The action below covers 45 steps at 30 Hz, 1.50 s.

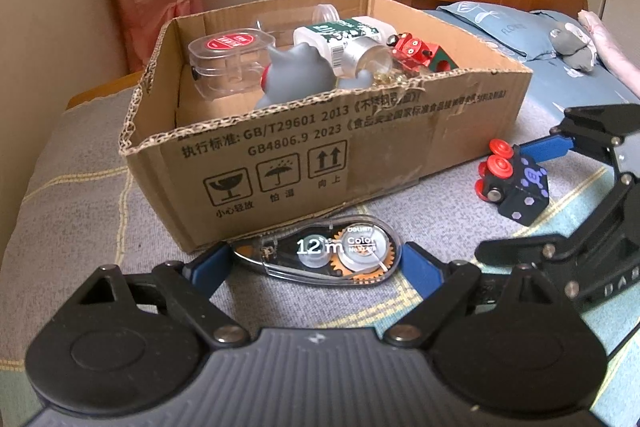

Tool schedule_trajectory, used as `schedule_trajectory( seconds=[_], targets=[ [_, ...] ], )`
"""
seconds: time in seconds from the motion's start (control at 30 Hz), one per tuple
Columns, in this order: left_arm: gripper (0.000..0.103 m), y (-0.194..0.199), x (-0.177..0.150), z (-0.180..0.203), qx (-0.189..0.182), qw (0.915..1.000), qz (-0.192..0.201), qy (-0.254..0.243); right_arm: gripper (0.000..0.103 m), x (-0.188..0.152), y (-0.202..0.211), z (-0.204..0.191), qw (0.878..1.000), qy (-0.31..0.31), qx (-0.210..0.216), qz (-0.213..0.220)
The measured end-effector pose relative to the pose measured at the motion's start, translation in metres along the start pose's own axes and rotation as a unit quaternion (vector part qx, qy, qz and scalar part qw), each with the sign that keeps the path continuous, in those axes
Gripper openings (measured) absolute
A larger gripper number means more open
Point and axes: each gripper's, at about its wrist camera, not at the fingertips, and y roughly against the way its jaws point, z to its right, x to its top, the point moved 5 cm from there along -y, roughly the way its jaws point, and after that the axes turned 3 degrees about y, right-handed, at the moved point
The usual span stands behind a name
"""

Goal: Organize rigid objects
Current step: 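Close right tool around the black cube with red buttons, then drop the tape dispenser into the box with left tool while right tool carries the cube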

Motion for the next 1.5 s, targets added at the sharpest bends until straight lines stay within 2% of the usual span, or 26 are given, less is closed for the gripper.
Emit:
schedule_trajectory(
  seconds=[0.07, 0.2, 0.23, 0.7, 1.07, 1.5],
  targets=[
    [0.091, 0.000, 0.000, 0.000, -0.001, 1.0000, -0.001, 0.000, 0.085, 0.002, -0.001, 0.004, 1.000, -0.009, 0.006, -0.001],
    [0.090, 0.001, 0.000, 0.000, -0.003, 1.0000, -0.007, -0.001, 0.062, 0.003, 0.003, 0.004, 1.000, -0.008, 0.003, -0.003],
    [0.090, 0.001, 0.000, 0.000, -0.003, 1.0000, -0.008, -0.001, 0.060, 0.003, 0.003, 0.004, 1.000, -0.007, 0.005, -0.004],
    [0.089, 0.007, 0.001, 0.006, -0.022, 0.9992, -0.027, -0.018, 0.059, 0.004, 0.009, 0.004, 1.000, -0.022, 0.001, -0.003],
    [0.089, 0.047, 0.010, 0.020, -0.041, 0.9967, -0.030, -0.064, 0.059, 0.005, 0.039, -0.005, 1.000, -0.003, -0.005, -0.003],
    [0.089, 0.087, 0.046, 0.024, -0.029, 0.9954, 0.011, -0.091, 0.059, 0.011, 0.090, -0.009, 1.000, 0.007, -0.003, 0.027]
  ],
)
